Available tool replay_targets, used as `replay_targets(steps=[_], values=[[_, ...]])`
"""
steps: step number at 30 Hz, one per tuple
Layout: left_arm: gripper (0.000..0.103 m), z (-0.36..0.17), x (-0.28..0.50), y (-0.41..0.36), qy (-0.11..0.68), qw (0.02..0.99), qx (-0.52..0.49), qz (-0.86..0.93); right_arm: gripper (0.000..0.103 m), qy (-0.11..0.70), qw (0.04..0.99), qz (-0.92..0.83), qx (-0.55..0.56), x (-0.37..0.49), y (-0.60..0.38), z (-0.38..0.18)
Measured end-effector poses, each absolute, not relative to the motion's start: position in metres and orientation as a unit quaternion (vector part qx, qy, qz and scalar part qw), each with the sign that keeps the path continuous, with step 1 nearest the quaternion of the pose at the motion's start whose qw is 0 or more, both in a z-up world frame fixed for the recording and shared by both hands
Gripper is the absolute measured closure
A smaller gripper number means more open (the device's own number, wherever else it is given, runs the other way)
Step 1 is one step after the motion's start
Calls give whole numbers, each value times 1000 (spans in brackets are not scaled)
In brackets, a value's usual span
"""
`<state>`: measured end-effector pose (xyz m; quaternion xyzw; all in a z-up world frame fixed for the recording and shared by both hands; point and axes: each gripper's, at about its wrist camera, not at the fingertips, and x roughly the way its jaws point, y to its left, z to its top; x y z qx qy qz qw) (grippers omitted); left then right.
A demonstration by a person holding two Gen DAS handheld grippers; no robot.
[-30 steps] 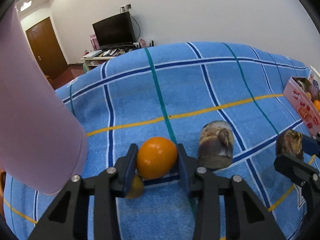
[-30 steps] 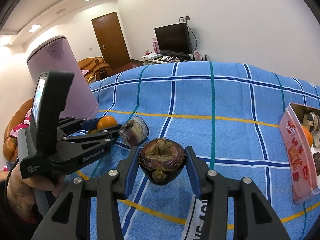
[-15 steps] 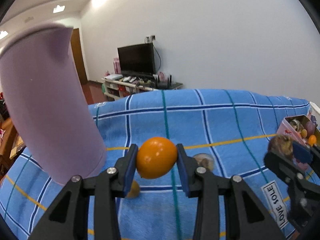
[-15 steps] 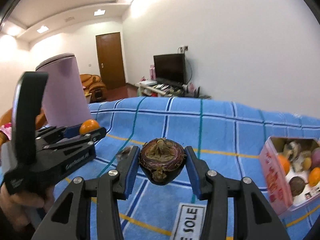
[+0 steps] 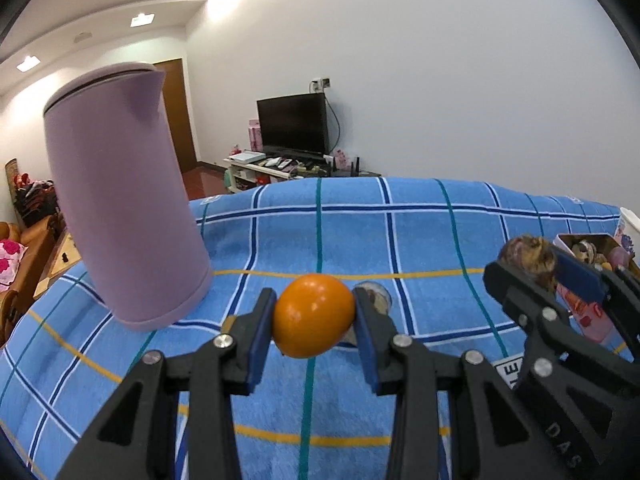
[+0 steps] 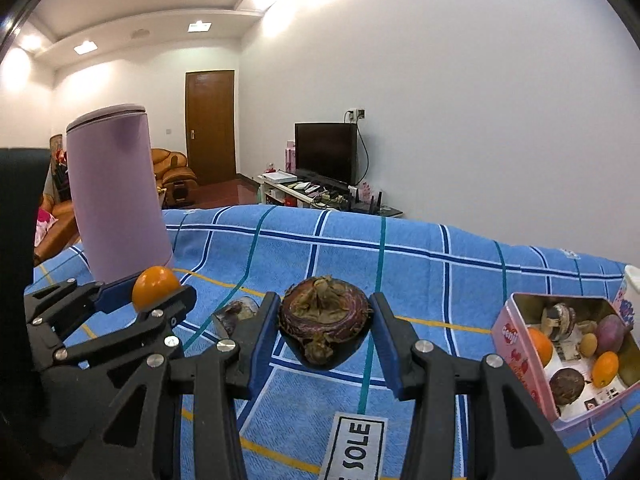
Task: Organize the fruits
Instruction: 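Carry the dark fruit and orange over the pink tin with both tools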
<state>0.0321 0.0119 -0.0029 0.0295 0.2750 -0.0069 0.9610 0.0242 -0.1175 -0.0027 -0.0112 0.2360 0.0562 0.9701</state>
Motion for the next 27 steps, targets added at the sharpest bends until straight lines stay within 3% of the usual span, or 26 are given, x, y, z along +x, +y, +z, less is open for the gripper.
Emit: replay_targets(steps=[27], values=[[63, 0, -1, -19, 262, 964, 31, -14, 55, 241, 970, 26, -19, 0, -145, -1]])
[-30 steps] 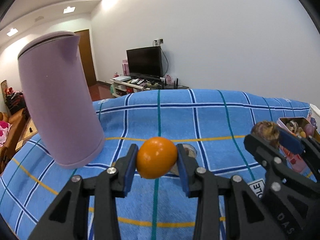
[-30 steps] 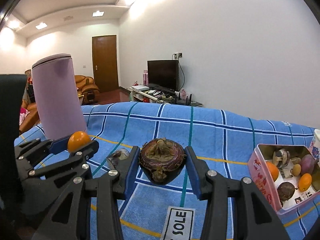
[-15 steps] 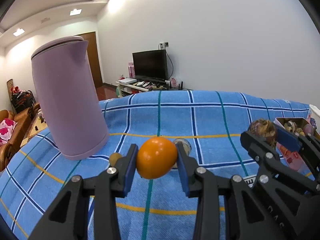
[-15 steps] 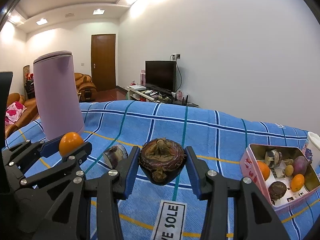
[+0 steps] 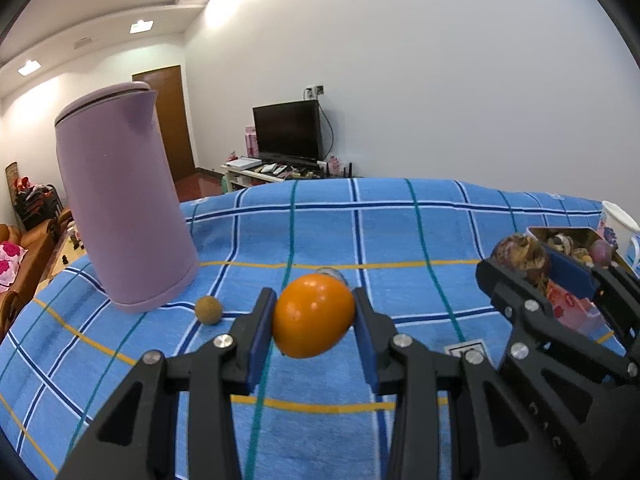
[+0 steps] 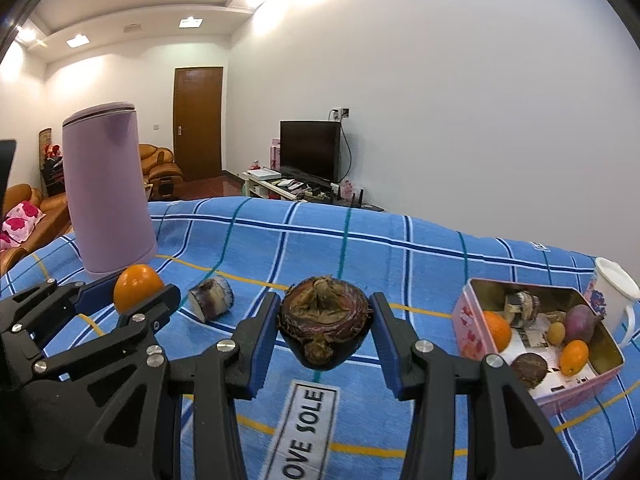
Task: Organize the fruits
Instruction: 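Carry the dark fruit and orange over the pink tin with both tools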
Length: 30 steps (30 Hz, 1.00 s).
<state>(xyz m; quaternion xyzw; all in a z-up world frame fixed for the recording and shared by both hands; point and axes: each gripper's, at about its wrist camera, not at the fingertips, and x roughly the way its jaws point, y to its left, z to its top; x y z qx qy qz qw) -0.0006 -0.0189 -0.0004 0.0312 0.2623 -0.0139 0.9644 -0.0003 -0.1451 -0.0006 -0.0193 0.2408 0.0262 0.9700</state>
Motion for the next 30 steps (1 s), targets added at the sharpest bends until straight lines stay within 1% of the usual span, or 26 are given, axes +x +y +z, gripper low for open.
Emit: replay_targets(steps=[30], values=[[63, 1, -19, -98, 270, 958, 53, -78, 56, 241, 969, -40, -30, -32, -240, 0]])
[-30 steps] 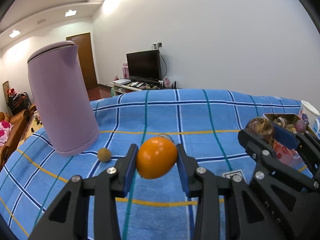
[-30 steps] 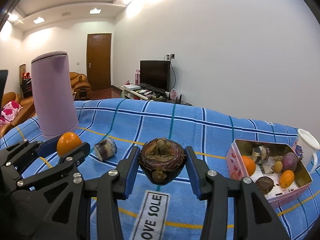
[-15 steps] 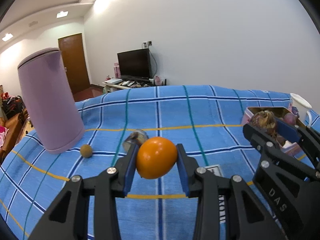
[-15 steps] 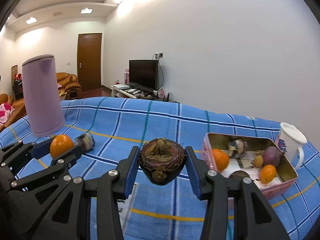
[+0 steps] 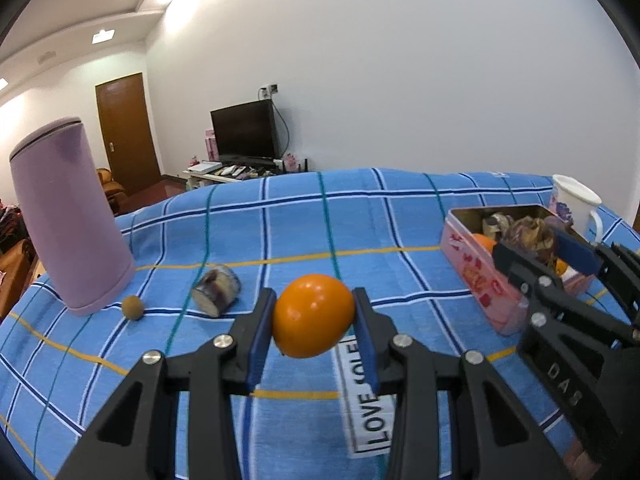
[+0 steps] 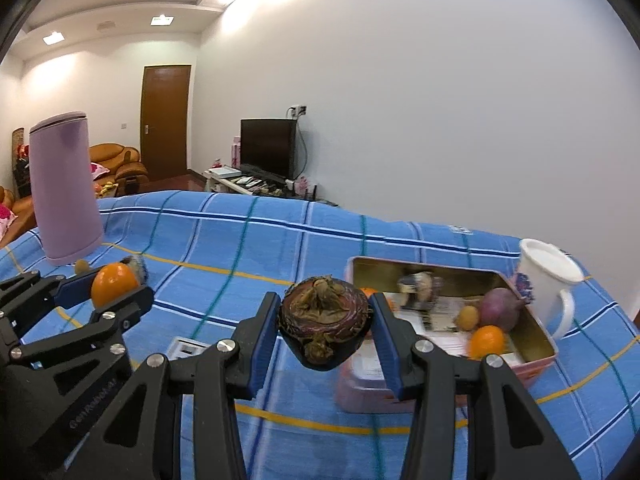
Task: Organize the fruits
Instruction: 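Carry the dark fruit and orange over the pink tin with both tools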
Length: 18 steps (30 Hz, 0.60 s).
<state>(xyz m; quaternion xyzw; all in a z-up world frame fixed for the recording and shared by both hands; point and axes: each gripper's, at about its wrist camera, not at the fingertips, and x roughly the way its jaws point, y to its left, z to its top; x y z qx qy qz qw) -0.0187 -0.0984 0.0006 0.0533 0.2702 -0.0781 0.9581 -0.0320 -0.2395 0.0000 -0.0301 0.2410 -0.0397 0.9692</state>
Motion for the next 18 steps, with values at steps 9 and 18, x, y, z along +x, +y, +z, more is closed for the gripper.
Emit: replay_targets(steps=[9, 18], values=[[63, 1, -19, -119, 268, 957, 60, -90, 56, 237, 969, -63, -33, -39, -278, 0], [63, 3, -17, -148, 265, 955, 64, -117, 56, 233, 968, -87, -34, -40, -304, 1]])
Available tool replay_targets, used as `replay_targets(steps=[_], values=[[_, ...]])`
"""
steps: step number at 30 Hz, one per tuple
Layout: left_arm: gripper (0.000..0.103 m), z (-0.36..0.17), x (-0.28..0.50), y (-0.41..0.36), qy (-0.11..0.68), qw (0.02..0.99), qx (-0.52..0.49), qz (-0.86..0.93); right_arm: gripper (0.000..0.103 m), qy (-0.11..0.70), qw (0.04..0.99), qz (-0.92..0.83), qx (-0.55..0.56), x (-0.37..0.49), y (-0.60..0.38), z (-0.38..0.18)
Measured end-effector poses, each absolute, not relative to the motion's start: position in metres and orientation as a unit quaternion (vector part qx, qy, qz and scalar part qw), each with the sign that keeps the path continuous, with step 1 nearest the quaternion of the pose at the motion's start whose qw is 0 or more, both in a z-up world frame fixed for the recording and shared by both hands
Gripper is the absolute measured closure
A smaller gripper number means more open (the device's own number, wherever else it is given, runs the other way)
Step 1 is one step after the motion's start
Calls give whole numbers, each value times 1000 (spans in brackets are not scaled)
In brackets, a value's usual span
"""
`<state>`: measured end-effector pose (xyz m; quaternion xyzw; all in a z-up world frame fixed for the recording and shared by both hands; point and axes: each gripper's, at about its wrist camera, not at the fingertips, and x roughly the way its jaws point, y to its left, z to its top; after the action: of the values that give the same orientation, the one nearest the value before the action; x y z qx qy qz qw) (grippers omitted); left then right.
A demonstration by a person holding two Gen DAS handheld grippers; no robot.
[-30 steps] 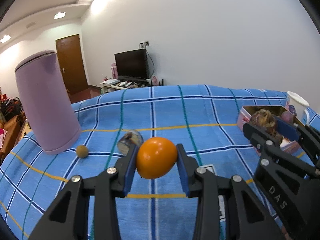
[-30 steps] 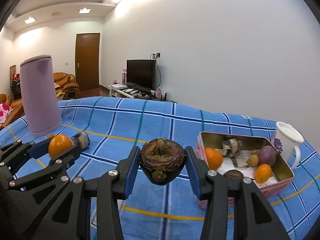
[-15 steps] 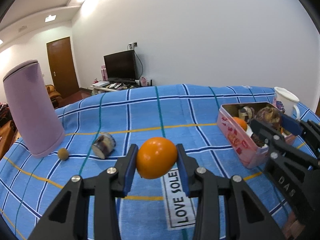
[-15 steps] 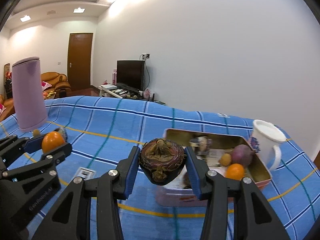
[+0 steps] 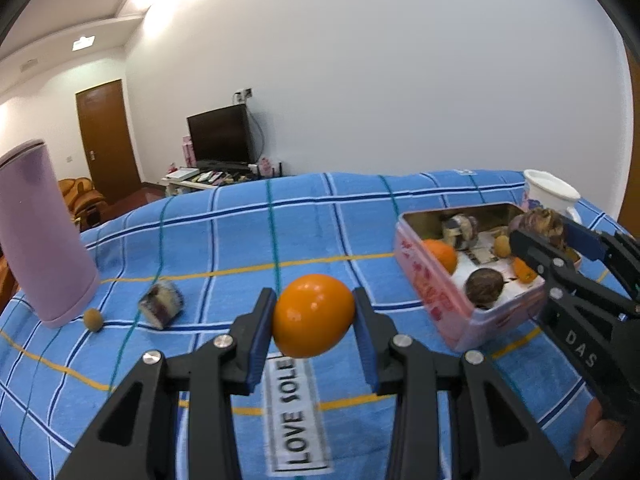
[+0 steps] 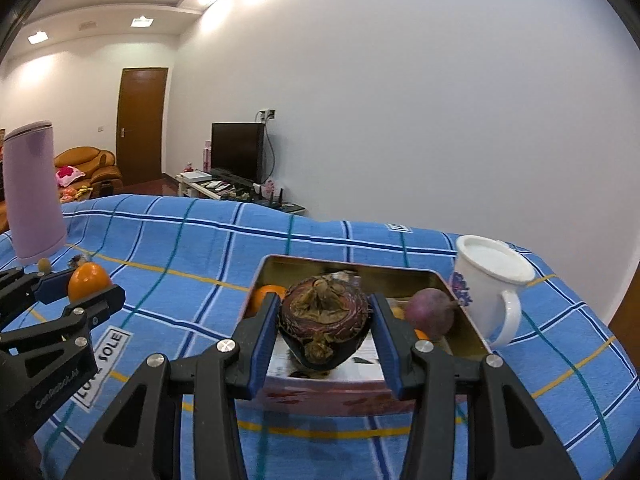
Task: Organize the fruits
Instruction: 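Carry the dark fruit and orange over the pink tin with both tools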
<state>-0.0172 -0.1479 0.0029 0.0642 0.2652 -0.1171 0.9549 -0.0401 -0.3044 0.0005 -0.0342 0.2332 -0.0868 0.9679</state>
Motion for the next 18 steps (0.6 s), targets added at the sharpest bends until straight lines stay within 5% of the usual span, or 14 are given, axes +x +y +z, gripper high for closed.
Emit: replay_targets(steps=[18], values=[[63, 14, -10, -227, 248, 948, 66, -188, 56, 234, 957, -168, 20, -40, -381, 3]])
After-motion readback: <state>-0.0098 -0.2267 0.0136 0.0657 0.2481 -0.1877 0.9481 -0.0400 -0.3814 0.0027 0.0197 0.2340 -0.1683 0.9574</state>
